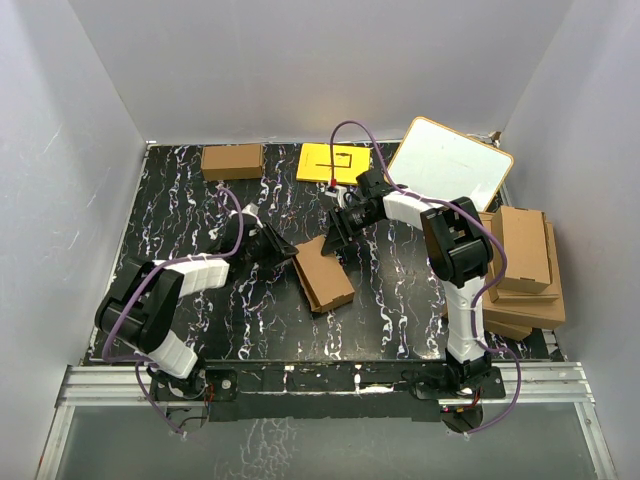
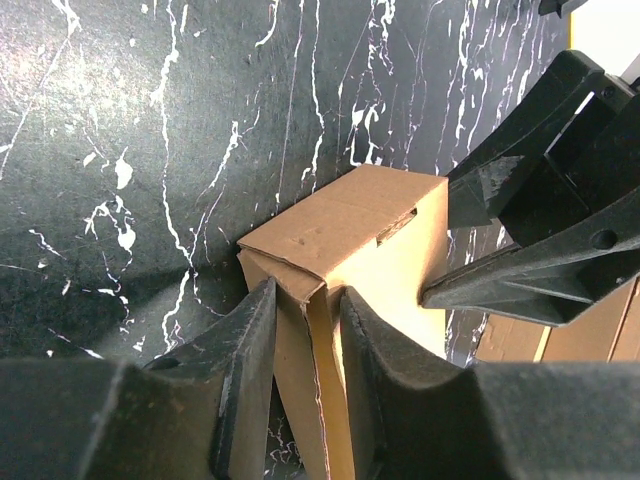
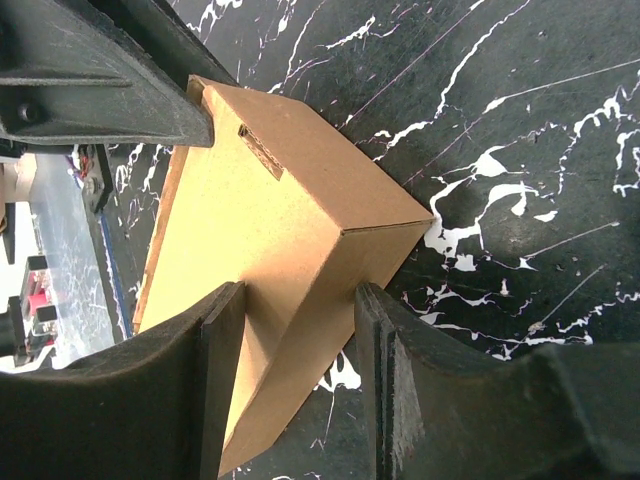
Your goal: Fold the paper box
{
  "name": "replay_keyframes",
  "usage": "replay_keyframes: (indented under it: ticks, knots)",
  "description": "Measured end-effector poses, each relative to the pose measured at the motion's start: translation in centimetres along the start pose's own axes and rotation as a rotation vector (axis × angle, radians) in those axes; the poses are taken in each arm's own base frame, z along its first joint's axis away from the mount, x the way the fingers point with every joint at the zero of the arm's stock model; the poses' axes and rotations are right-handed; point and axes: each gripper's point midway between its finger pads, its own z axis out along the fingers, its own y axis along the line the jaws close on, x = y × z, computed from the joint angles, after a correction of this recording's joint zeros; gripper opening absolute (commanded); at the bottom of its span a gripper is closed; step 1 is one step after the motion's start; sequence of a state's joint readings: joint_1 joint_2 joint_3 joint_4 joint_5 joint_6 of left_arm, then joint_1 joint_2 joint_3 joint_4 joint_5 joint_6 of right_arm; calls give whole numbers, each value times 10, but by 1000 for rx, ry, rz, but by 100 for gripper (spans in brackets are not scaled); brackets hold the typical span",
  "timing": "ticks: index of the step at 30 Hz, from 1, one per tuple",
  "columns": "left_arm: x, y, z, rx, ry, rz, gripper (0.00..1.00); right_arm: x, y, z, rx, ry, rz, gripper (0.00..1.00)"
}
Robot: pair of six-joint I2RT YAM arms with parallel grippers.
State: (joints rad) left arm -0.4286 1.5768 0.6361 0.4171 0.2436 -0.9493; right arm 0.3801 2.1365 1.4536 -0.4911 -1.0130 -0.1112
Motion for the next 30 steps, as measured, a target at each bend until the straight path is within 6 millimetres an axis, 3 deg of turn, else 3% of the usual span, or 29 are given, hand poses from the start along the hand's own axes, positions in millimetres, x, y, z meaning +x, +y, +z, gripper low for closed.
replay_keyframes:
  ticks: [5, 8, 11, 15, 20, 24, 30]
  knots:
    - [0, -1, 0, -24, 9, 28, 11, 0, -1, 0, 3, 6, -5, 49]
    - [0, -1, 0, -36, 11, 44, 12, 0, 0, 0, 4, 10, -7, 49]
    - [1, -2, -1, -47, 8, 64, 18, 0, 0, 0, 4, 12, -6, 53]
    - [2, 0, -7, -71, 2, 88, 36, 2, 3, 4, -5, 21, -17, 60]
    - [7, -2, -23, -73, -4, 122, 48, 4, 9, 10, -18, 34, -51, 68]
    - [9, -8, -39, -44, -22, 141, 54, 5, 13, 6, -18, 31, -80, 70]
    - [10, -18, -64, 17, -56, 165, 53, 5, 27, -20, -5, -11, -160, 70]
